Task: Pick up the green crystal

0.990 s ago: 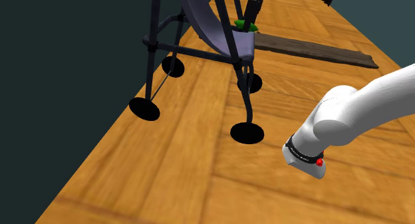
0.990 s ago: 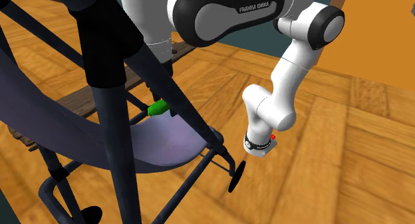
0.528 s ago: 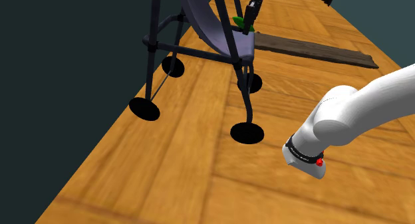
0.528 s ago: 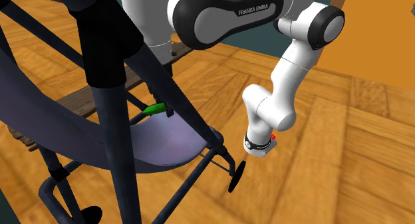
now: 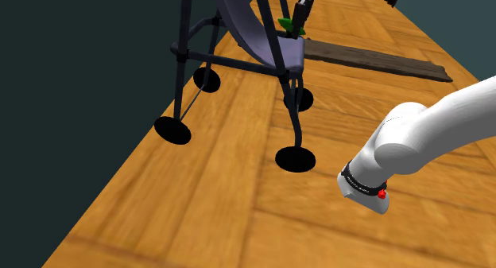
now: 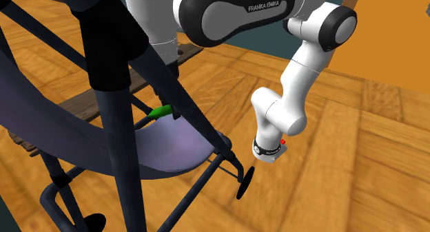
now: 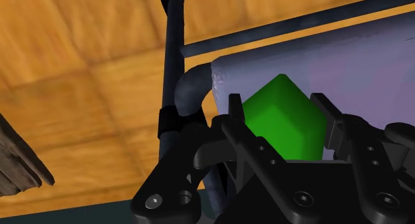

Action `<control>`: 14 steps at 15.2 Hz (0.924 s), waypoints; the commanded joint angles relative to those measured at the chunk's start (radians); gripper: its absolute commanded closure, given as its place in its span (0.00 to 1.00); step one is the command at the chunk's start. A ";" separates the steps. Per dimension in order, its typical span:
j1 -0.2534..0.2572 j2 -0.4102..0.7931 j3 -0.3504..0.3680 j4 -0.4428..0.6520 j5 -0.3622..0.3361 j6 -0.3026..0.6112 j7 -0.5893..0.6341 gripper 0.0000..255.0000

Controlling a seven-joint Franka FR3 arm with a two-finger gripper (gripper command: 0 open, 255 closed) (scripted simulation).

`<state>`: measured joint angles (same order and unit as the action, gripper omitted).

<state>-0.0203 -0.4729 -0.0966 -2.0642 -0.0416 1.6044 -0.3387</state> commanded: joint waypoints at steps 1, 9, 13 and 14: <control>0.001 0.008 0.001 0.031 0.001 -0.025 0.000 1.00; 0.003 0.042 0.002 0.171 0.005 -0.131 -0.002 1.00; 0.004 0.059 0.002 0.231 0.006 -0.173 -0.003 1.00; 0.004 0.059 0.002 0.231 0.006 -0.173 -0.003 1.00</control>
